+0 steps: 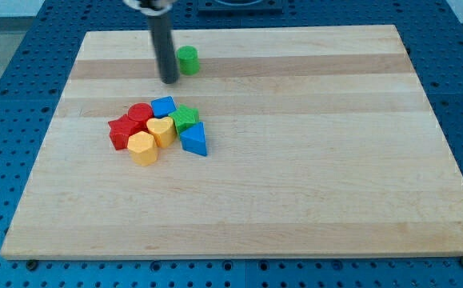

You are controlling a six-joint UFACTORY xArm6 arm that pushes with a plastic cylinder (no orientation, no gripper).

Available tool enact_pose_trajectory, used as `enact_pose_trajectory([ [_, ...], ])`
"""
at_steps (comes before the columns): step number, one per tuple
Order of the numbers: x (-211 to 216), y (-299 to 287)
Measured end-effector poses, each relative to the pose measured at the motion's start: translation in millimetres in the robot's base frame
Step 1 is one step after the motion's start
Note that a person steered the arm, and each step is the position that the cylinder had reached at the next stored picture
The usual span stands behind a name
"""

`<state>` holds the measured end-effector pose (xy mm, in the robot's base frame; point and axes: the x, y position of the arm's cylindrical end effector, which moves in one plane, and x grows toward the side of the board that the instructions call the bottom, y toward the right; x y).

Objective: Slide the green circle parallel to the triangle

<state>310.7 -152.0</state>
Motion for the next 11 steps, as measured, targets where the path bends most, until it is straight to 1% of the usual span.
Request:
enact_pose_trajectory([
  [1,-33.9,-57.6],
  [2,-54.8,-41.1],
  [3,-45.9,48.9],
  [4,-3.7,132.0],
  [5,56.1,169.9],
  [6,57.1,176.0],
  [7,48.2,175.4],
  [8,63.1,174.1],
  [9,106.0,196.7],
  [10,147.1,232.7],
  [11,146.4,250.3],
])
